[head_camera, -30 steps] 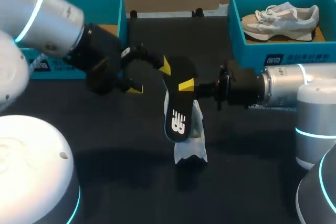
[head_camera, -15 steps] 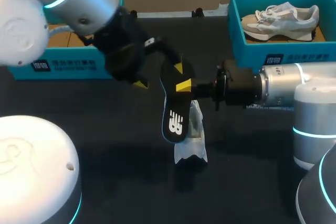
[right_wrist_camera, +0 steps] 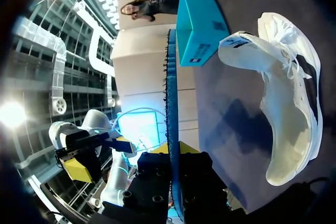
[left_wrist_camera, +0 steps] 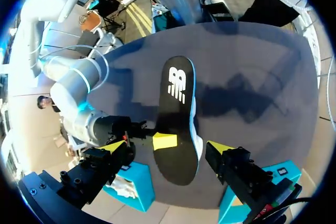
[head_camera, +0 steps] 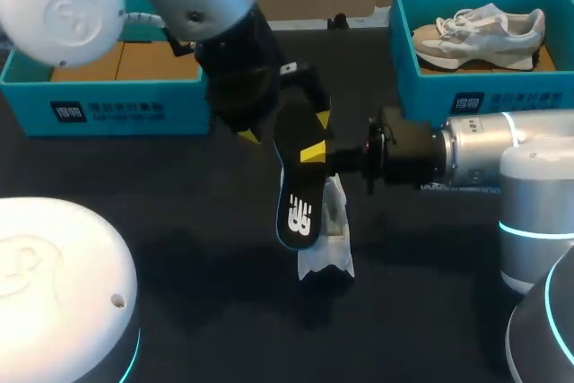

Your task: Take the shoe out of the shoebox, open the shoe tongue, remove and reinsert the insole, then place the shoe into the shoebox

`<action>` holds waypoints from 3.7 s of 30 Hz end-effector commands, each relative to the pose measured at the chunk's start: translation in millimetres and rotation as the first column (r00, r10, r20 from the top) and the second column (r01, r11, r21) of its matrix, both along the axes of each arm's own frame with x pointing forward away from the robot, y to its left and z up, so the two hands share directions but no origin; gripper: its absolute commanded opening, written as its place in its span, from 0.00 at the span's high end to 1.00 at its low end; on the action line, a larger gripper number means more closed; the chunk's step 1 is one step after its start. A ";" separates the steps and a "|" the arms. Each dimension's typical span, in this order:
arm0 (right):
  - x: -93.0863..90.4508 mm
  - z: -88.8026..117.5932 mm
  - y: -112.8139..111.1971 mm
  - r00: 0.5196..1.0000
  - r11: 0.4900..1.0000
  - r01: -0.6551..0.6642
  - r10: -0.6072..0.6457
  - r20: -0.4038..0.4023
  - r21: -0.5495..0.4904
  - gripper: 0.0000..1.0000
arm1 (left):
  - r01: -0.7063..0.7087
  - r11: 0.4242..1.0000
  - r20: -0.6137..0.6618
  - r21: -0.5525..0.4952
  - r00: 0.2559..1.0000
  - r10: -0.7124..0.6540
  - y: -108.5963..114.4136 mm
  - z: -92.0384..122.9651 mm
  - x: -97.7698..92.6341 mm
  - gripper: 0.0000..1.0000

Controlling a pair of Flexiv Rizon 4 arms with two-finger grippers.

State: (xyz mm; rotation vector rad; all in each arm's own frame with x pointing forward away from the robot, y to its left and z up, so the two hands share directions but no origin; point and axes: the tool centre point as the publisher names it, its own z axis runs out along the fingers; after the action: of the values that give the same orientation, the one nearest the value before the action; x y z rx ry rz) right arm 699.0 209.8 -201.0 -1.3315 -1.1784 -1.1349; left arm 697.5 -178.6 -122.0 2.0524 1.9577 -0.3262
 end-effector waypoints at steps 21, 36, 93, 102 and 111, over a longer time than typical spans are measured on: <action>-3.2 -4.5 -0.7 1.000 1.000 0.010 -0.010 0.007 0.000 1.00 | -0.017 0.973 0.013 0.231 1.000 0.014 -9.5 -4.0 7.3 0.00; -2.5 -4.6 -1.7 1.000 1.000 0.010 -0.010 0.008 -0.002 1.00 | -0.022 0.975 0.004 0.223 1.000 0.022 -4.6 -7.8 5.8 0.00; -5.1 17.6 -16.8 1.000 1.000 0.022 -0.022 0.014 -0.012 1.00 | -0.011 0.760 0.045 -0.649 0.998 0.053 59.5 -24.9 -5.1 0.00; -12.1 20.1 -11.6 1.000 1.000 0.022 -0.022 0.014 0.009 1.00 | -0.029 0.625 0.020 -0.780 0.997 0.071 59.9 -36.1 1.9 0.00; -17.6 21.7 -8.0 1.000 1.000 0.024 -0.024 0.006 0.012 1.00 | 0.006 0.505 0.040 -0.863 0.998 0.057 55.4 -41.8 3.1 0.00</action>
State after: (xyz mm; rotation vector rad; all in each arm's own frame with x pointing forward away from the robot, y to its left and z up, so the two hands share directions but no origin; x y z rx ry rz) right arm 684.6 199.9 -180.0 -1.3297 -1.1630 -1.1573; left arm 705.6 -122.9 -155.8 1.5699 1.6038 -0.7655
